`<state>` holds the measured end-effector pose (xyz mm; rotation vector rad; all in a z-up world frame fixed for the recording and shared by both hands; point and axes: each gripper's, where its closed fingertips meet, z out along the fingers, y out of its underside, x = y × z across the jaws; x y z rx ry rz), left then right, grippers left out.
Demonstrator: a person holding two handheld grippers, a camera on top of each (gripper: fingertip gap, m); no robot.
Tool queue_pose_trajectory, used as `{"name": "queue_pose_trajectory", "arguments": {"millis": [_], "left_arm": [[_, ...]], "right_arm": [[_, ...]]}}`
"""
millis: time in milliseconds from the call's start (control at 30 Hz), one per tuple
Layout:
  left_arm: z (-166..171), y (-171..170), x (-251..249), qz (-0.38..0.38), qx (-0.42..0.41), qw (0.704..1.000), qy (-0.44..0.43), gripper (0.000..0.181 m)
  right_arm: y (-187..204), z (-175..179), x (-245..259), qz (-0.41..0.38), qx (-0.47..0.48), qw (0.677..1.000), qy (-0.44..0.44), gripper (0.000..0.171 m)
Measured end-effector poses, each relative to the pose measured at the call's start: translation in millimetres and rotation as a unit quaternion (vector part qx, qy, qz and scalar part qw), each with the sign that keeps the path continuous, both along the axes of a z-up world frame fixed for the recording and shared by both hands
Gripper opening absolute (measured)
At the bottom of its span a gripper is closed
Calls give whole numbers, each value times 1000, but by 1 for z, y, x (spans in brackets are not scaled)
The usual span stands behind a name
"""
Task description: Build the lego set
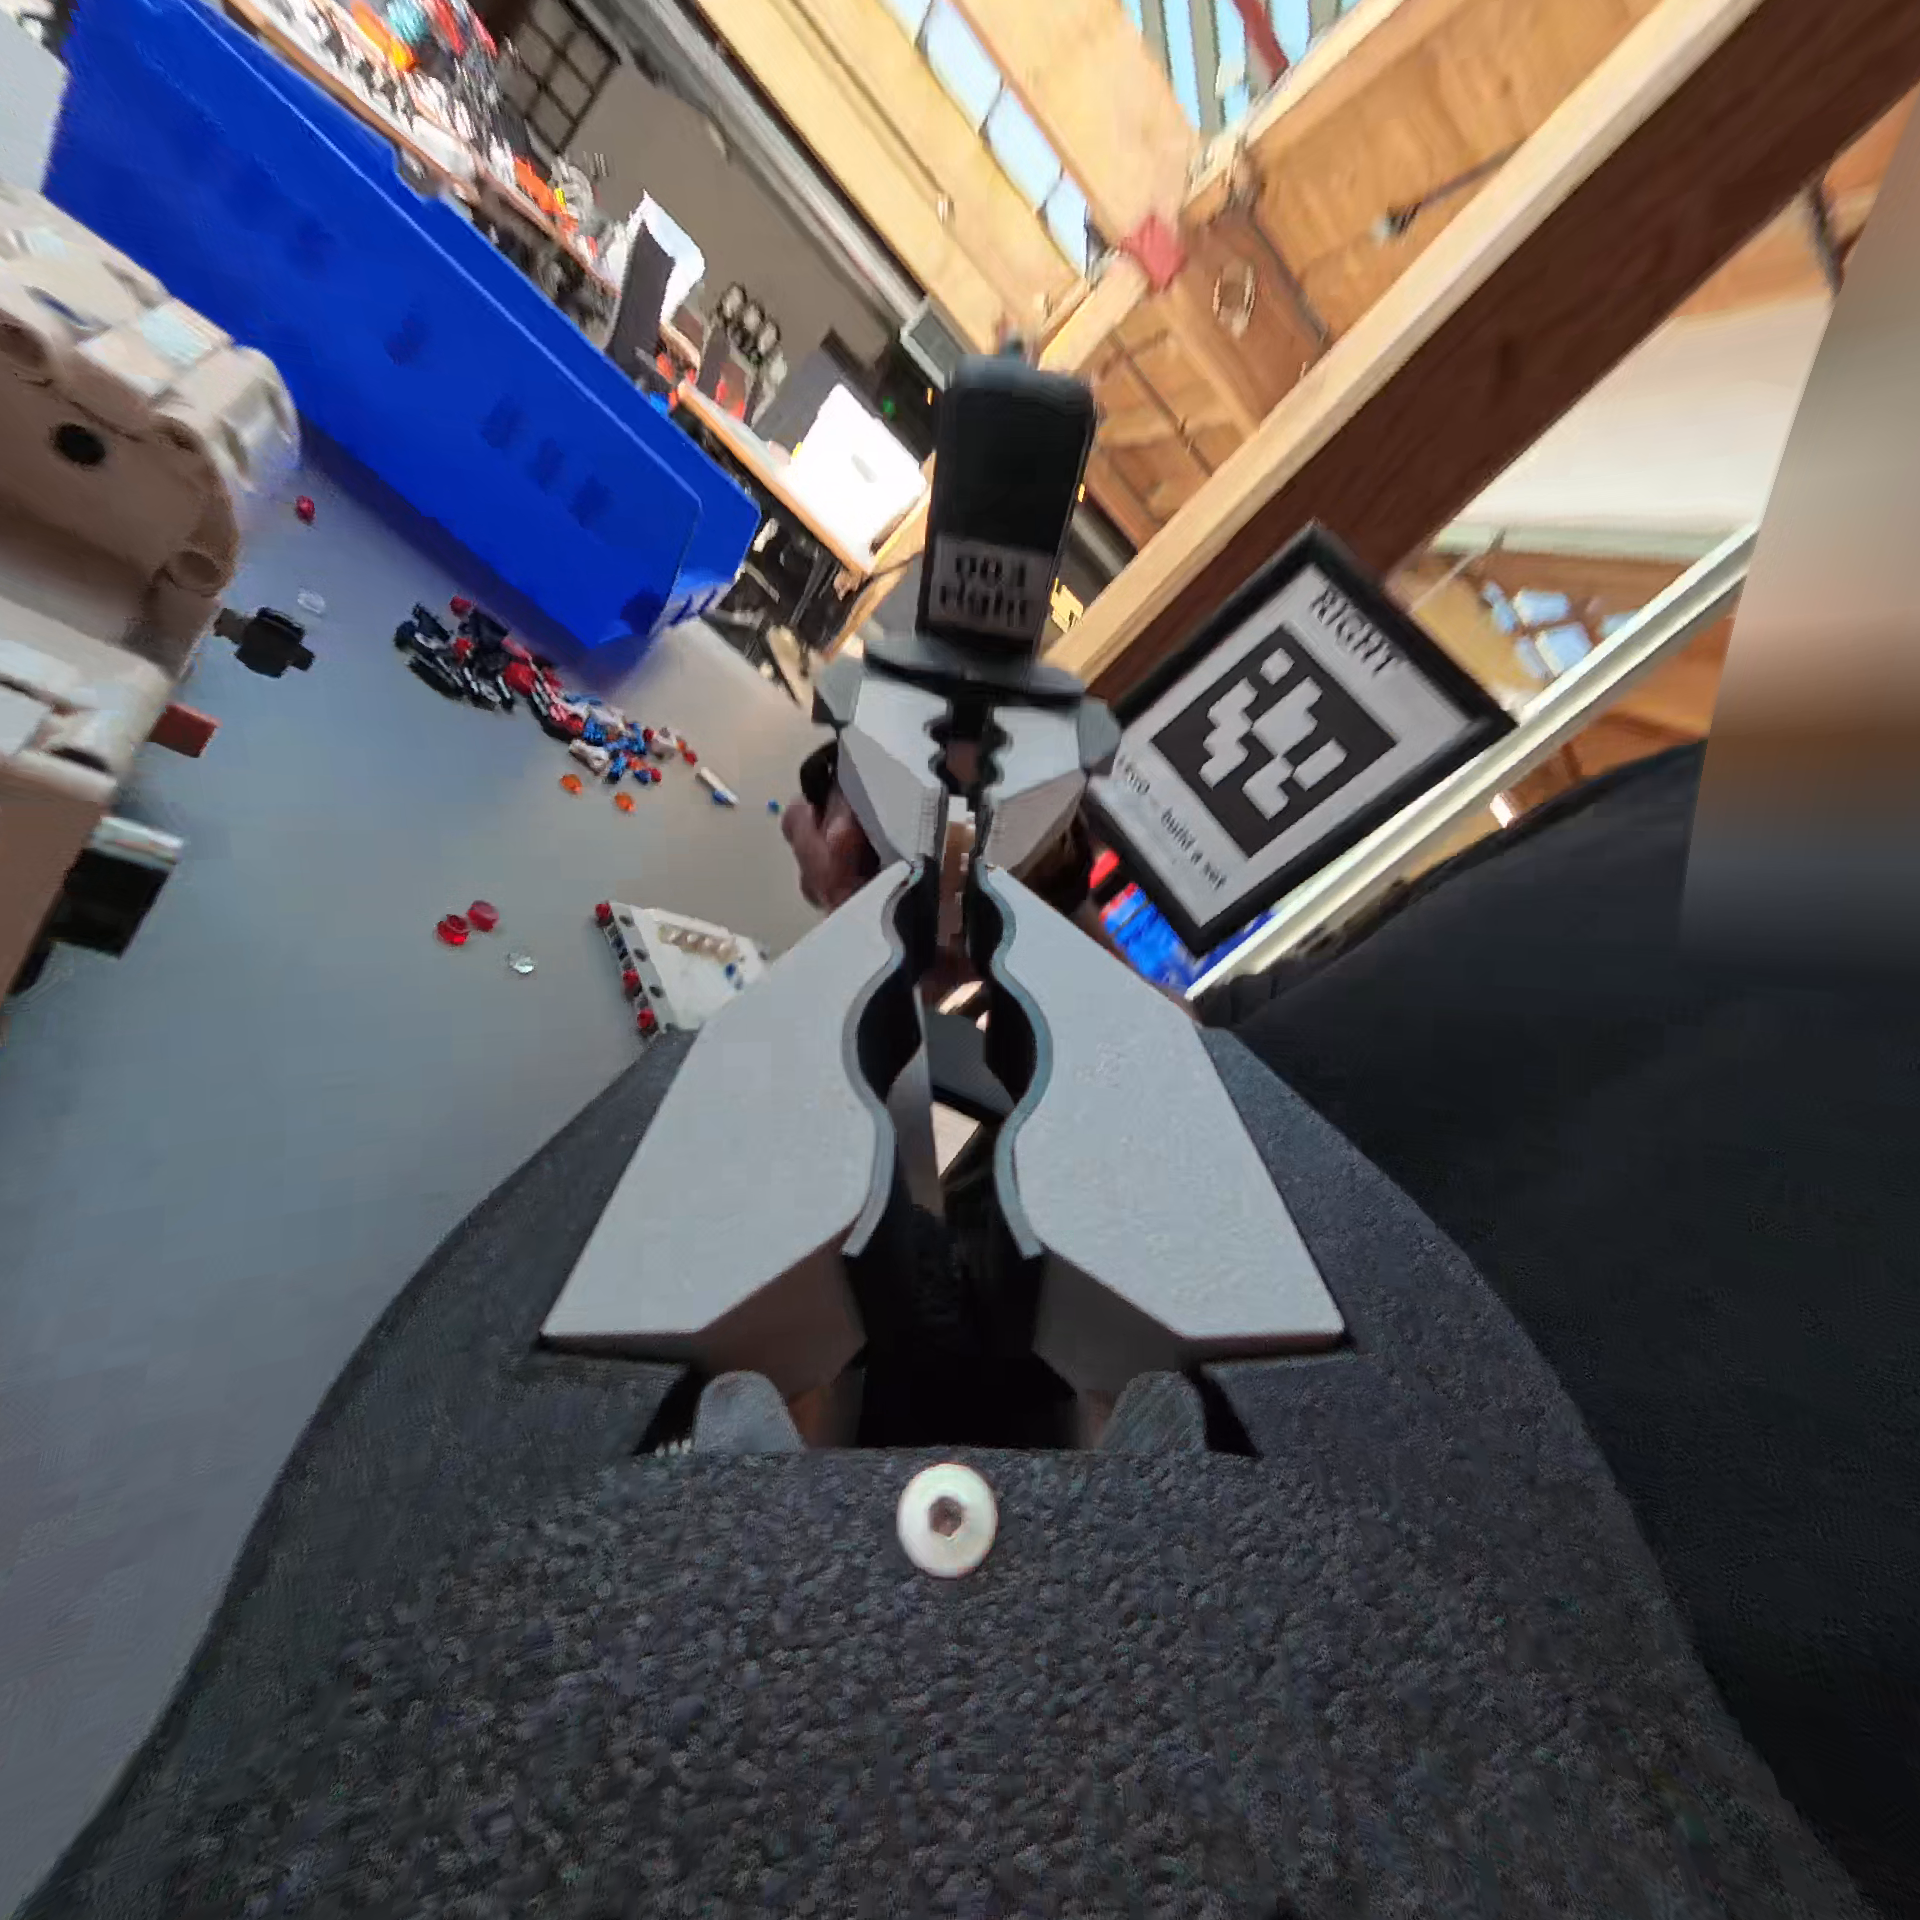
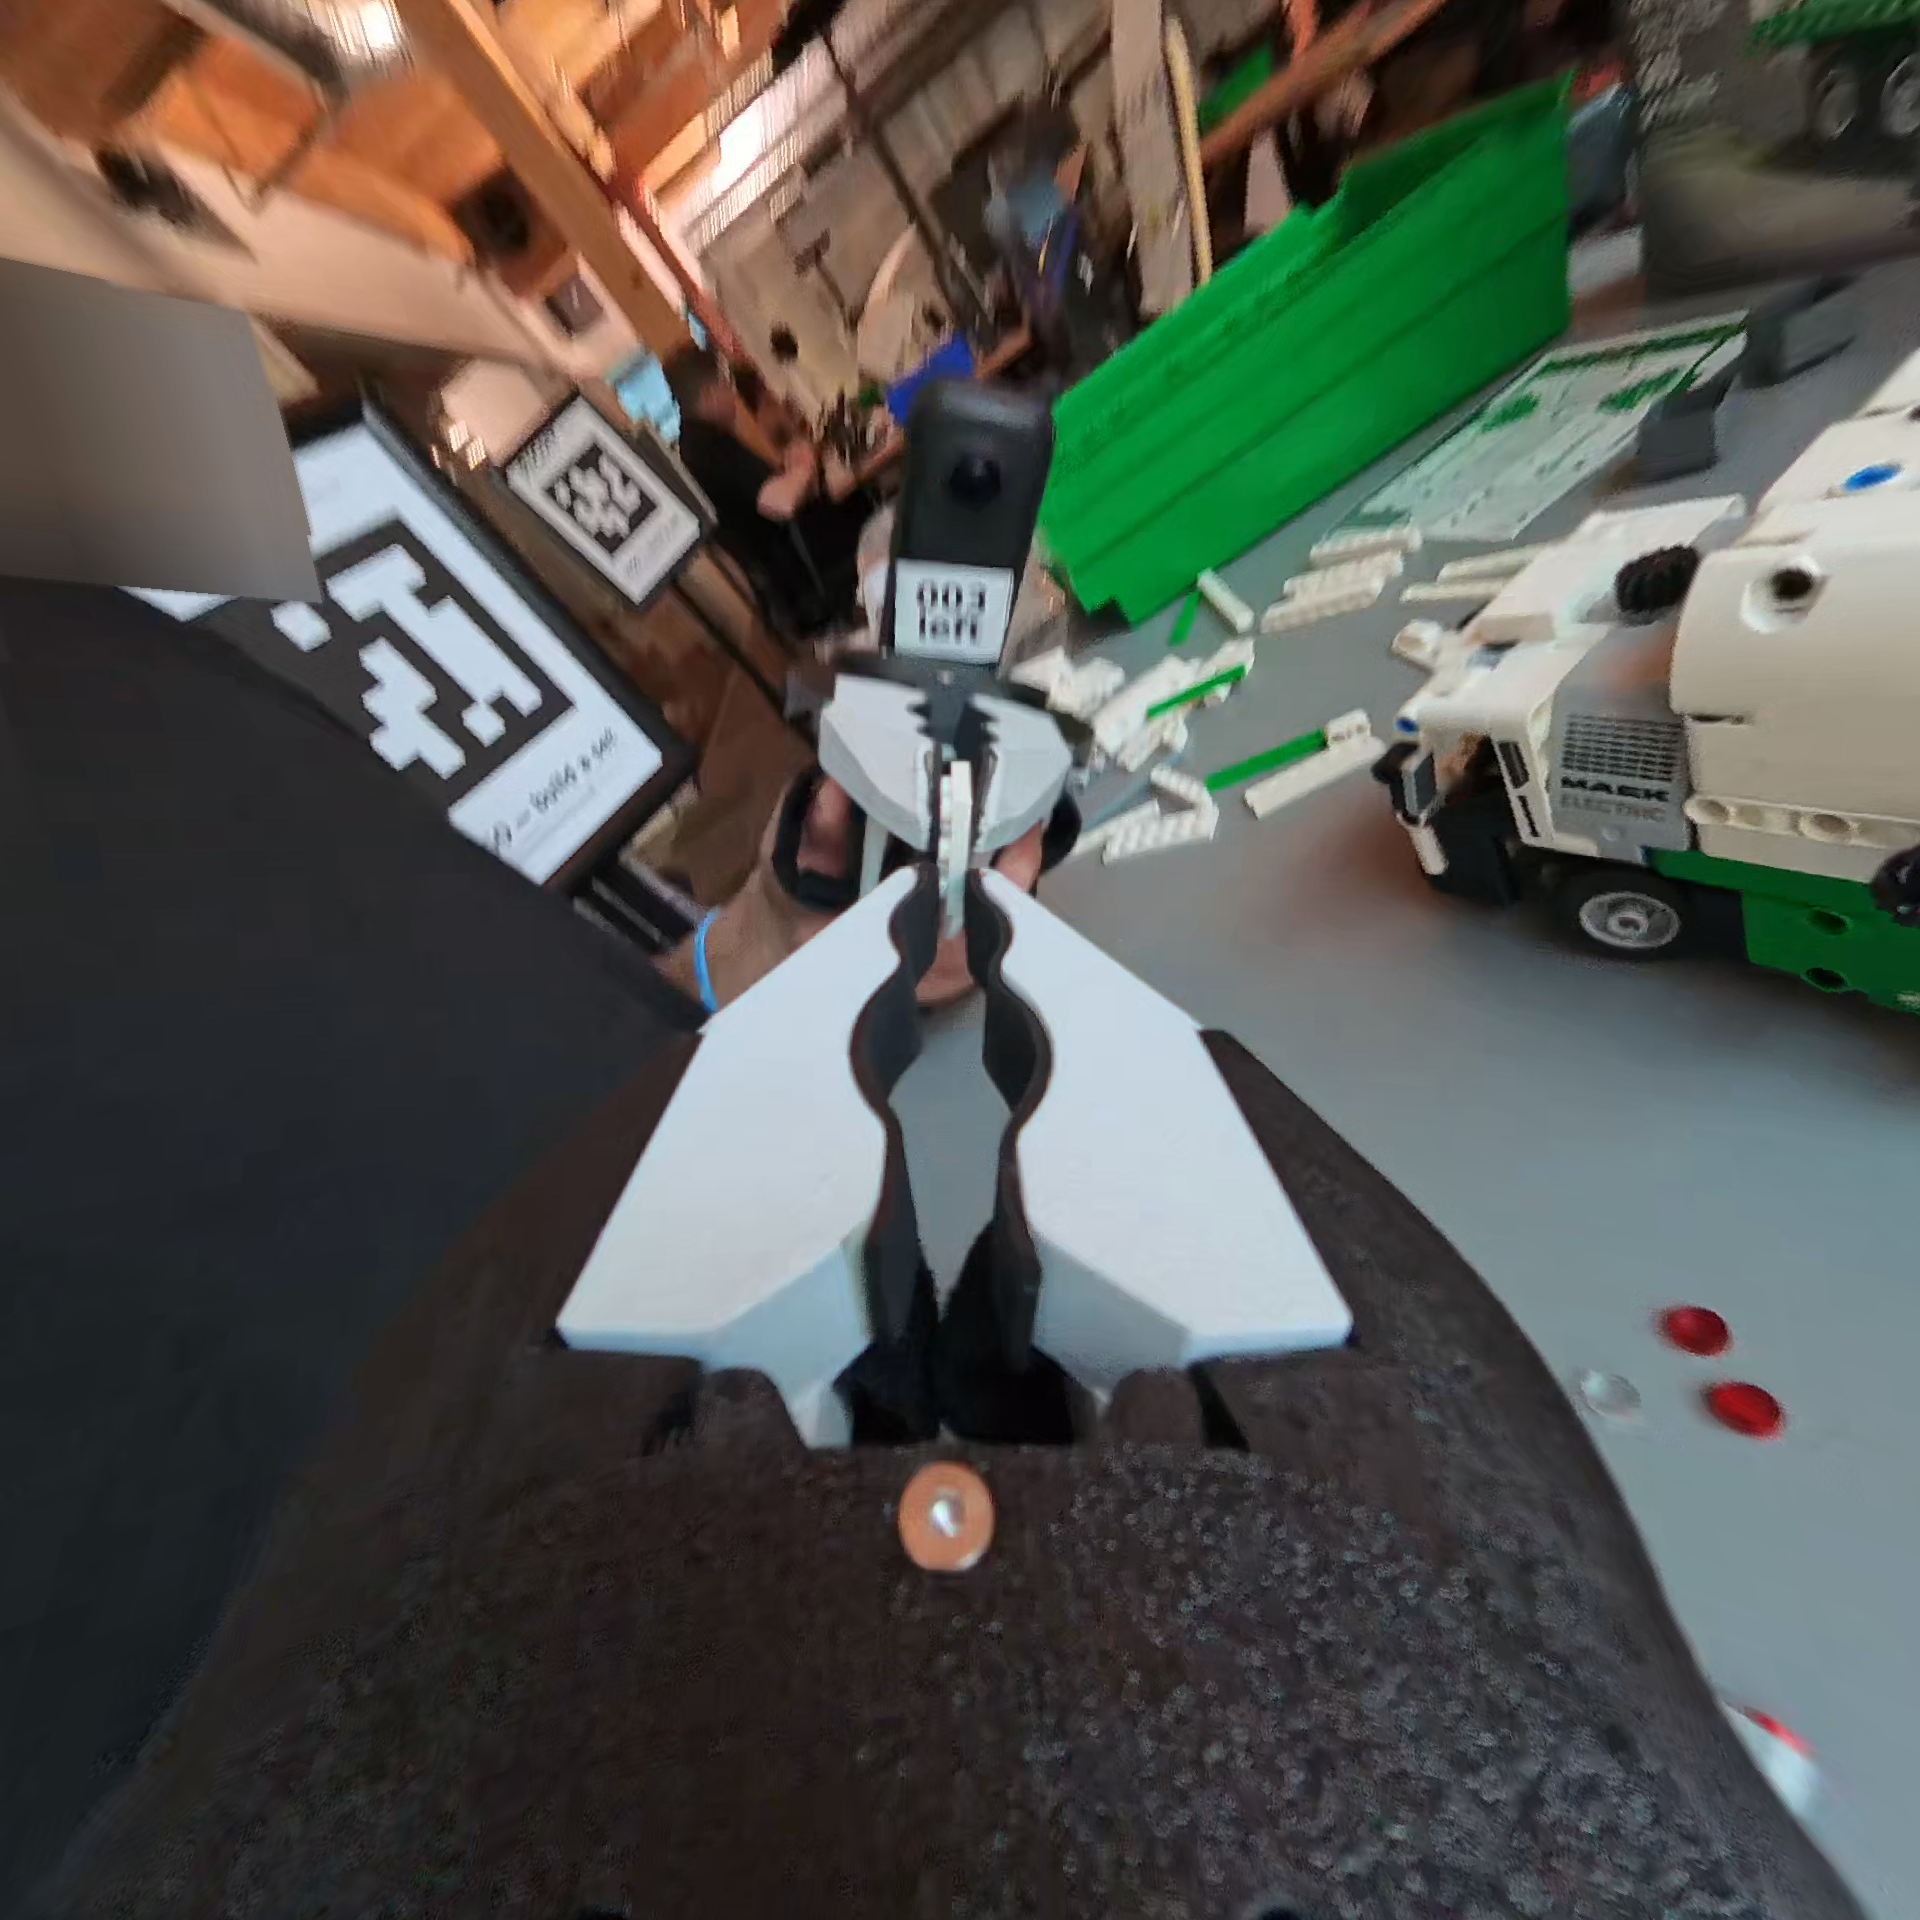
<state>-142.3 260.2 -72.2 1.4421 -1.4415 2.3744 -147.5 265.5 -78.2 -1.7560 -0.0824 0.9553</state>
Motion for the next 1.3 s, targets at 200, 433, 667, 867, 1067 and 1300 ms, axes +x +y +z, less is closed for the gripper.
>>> {"name": "queue_pose_trajectory", "arguments": {"millis": [200, 433, 667, 867, 1067, 1300], "left_arm": [[-38, -24, 4, -89, 307, 947, 2, 5], [-51, -31, 8, -130, 430, 893, -25, 4], [-42, -16, 18, -94, 295, 951, 20, 3], [-45, -16, 16, -109, 136, 979, 107, 3], [-48, -33, 13, -141, 126, 978, 89, 3], [-44, -30, 15, -143, 128, 978, 77, 3]], "right_arm": [[-25, -29, 7, 143, -112, 963, -199, 2], [-31, -35, 10, 193, -140, 929, -284, 2], [-20, -17, 38, 85, -83, 971, -209, 11], [-28, -28, 51, -36, -66, 977, -201, 13], [-12, -28, 25, -43, -65, 996, -38, 14], [-15, -30, 19, -23, -64, 998, 6, 3]]}}
